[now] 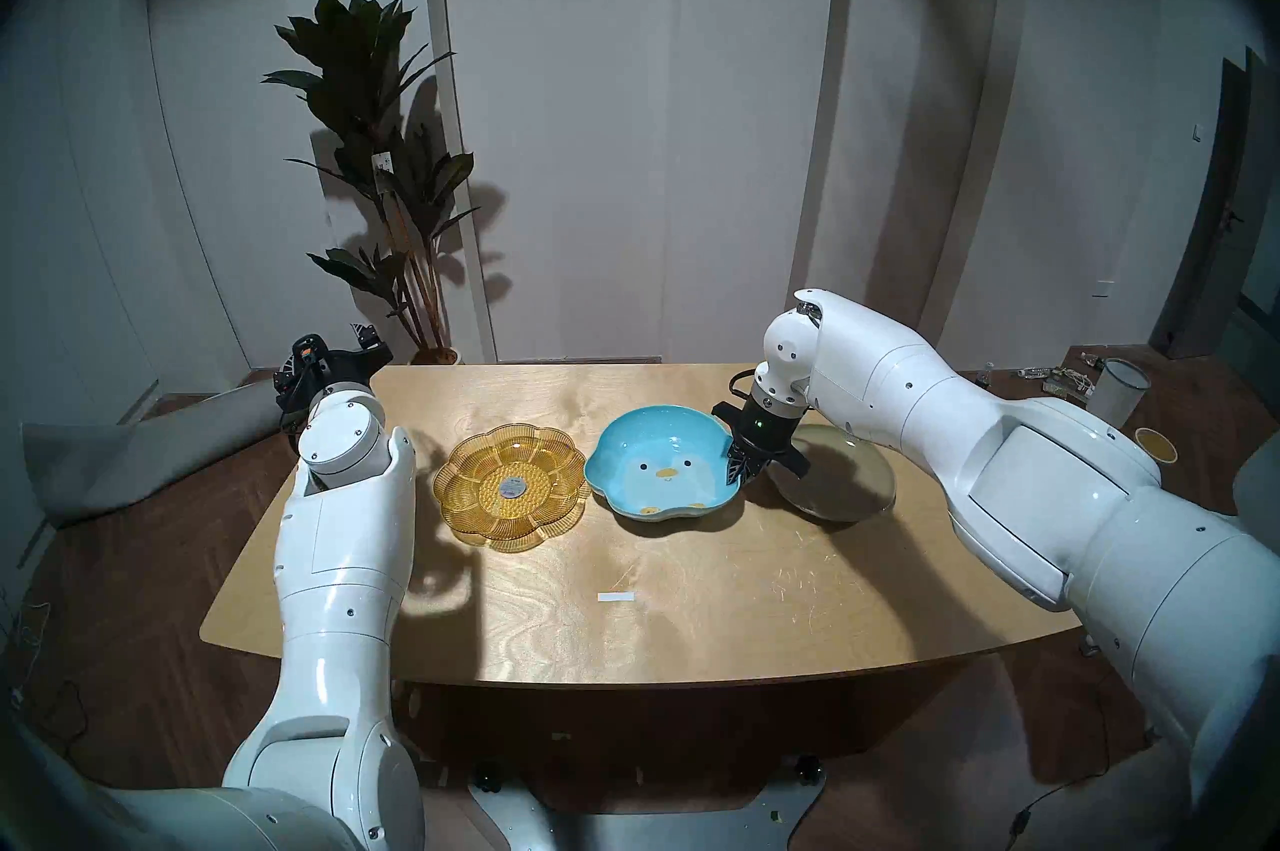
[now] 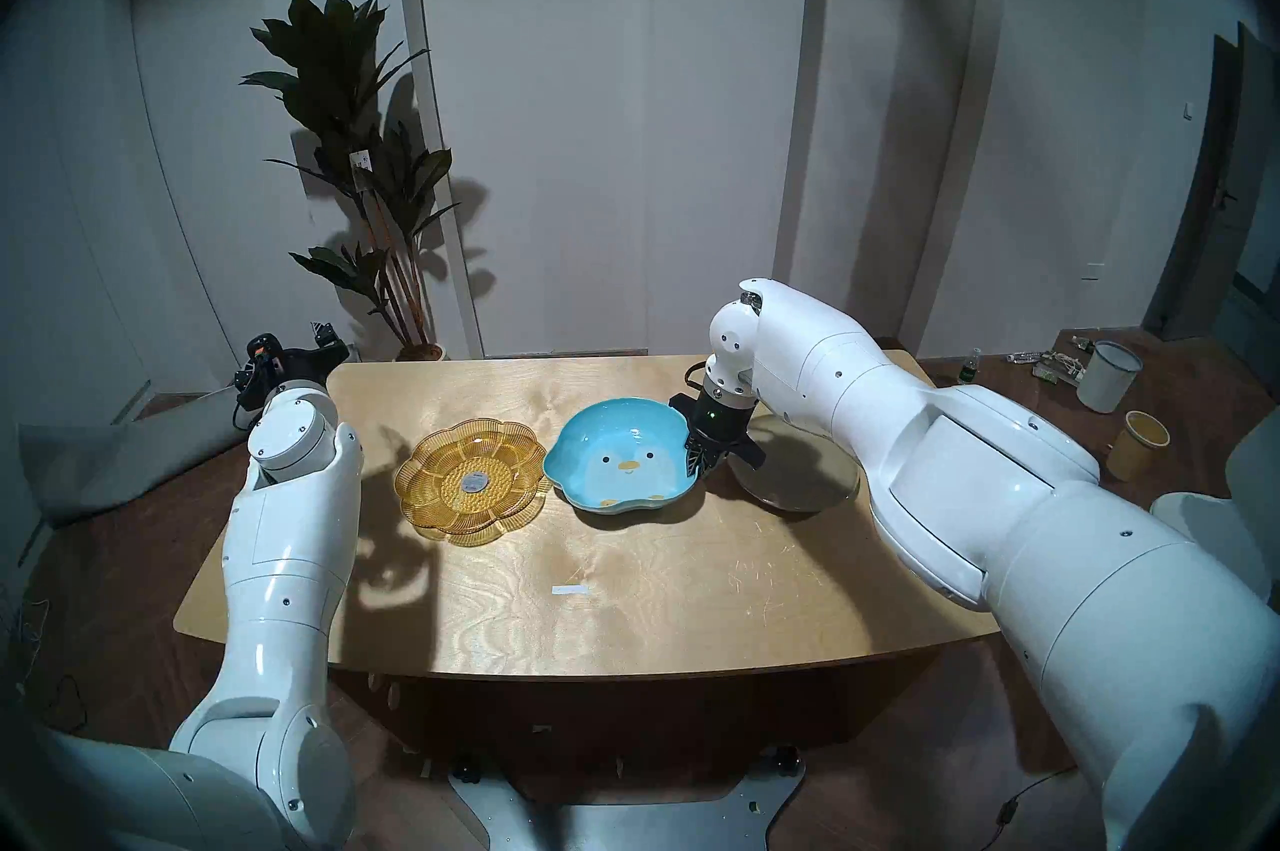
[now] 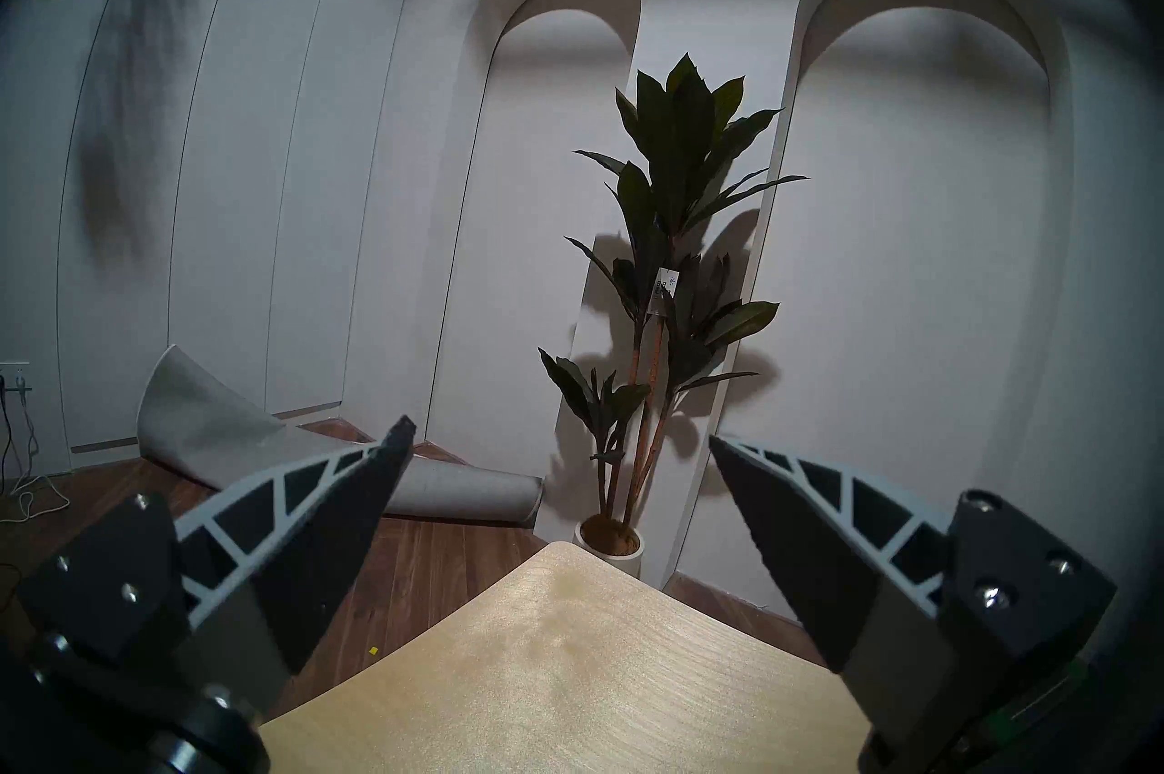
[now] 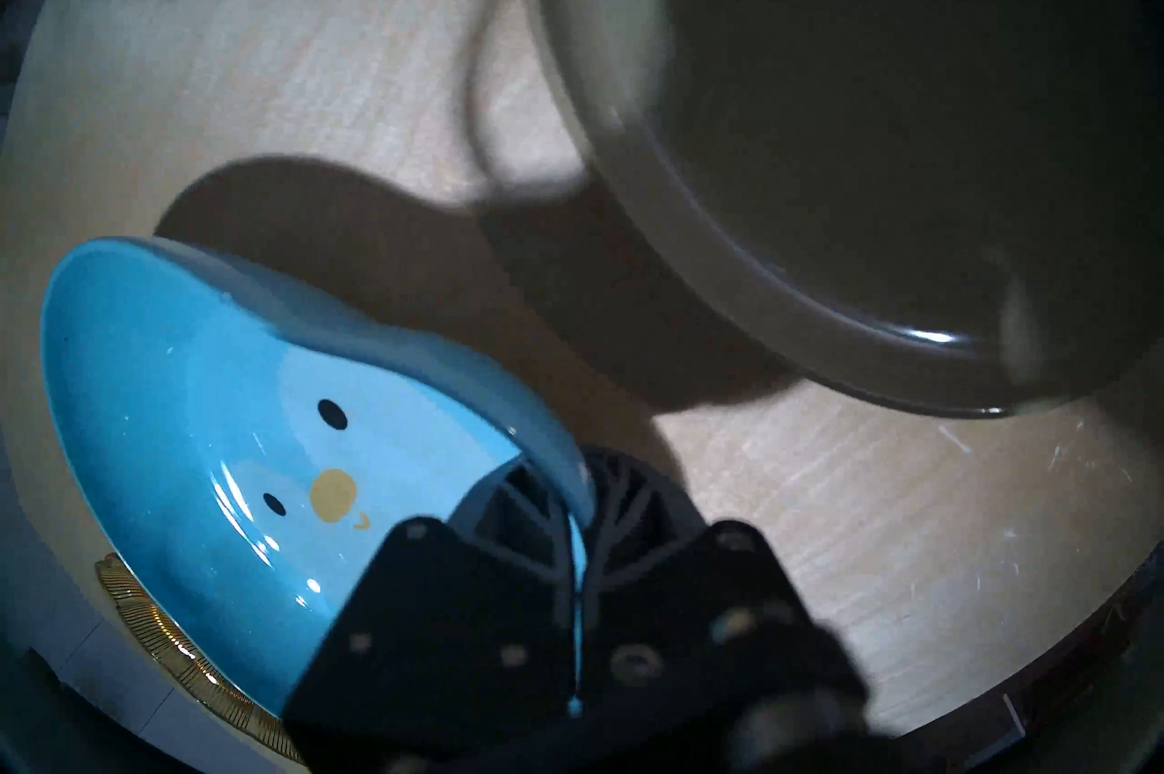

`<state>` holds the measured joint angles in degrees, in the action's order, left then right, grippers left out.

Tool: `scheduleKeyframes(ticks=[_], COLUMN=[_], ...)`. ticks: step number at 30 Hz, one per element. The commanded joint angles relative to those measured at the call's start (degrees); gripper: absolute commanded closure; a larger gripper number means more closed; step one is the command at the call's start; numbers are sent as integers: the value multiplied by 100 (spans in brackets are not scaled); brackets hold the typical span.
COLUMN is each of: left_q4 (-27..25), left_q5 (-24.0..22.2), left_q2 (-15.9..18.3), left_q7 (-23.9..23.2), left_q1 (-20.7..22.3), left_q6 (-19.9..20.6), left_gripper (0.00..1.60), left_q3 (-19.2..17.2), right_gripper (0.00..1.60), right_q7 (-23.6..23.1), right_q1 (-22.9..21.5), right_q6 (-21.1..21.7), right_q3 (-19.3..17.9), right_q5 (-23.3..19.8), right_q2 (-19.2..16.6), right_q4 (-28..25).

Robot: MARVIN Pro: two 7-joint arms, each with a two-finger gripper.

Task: Stack the plates into one stack

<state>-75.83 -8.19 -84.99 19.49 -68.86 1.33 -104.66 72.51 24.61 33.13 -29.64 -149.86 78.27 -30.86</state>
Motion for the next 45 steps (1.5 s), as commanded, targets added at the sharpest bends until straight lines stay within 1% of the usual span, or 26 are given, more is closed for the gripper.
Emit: scheduleKeyframes(ticks=[1, 8, 10, 12, 14, 17, 18, 20, 22, 24, 28, 29, 30, 31, 38, 39, 45], left_q4=[-200, -301, -343, -389, -421, -434, -440, -453, -465, -490, -548, -559, -569, -585, -673, -679, -720], left_q5=[9, 1, -1, -5, -14, -14, -14, -12, -4, 5, 32, 39, 44, 52, 81, 83, 102], left_q2=[10, -9, -15, -32, -43, -51, -50, -57, -62, -78, -130, -143, -153, -165, -234, -245, -317], left_q7=[-17, -11, -4, 20, 64, 143, 163, 203, 238, 282, 361, 377, 390, 408, 492, 500, 608], left_q1=[67, 39, 24, 19, 52, 119, 130, 146, 149, 145, 117, 113, 110, 104, 78, 77, 115], left_q6=[51, 163, 204, 229, 259, 312, 336, 374, 393, 427, 474, 482, 488, 494, 512, 510, 484], left_gripper=[0, 0, 0, 0, 0, 0, 0, 0, 0, 0, 0, 0, 0, 0, 0, 0, 0], left_q3=[34, 58, 64, 61, 38, 13, 14, 11, 16, 29, 83, 97, 108, 122, 208, 220, 277], right_gripper=[160, 160, 160, 160, 160, 160, 160, 160, 160, 160, 160, 160, 160, 160, 160, 160, 160], right_q7=[299, 79, -19, -146, -283, -436, -500, -604, -675, -683, -701, -642, -680, -674, -596, -633, -607], right_q1=[-454, -676, -743, -770, -786, -764, -755, -705, -654, -610, -553, -531, -526, -489, -357, -346, -383], right_q6=[439, 857, 979, 1112, 1221, 1268, 1326, 1361, 1318, 1247, 933, 809, 774, 705, 193, 135, -306], right_q3=[151, 379, 507, 604, 806, 1025, 1107, 1149, 1227, 1216, 1124, 1044, 1080, 1005, 970, 919, 926], right_q5=[74, 145, 210, 218, 326, 393, 390, 277, 259, 149, -51, -119, -111, -202, -259, -302, -237], right_q2=[292, 482, 554, 616, 695, 819, 865, 937, 982, 1023, 1049, 1045, 1055, 1054, 1085, 1069, 929], right_q4=[260, 562, 668, 764, 853, 997, 1054, 1127, 1143, 1168, 1097, 1048, 1025, 984, 770, 756, 641])
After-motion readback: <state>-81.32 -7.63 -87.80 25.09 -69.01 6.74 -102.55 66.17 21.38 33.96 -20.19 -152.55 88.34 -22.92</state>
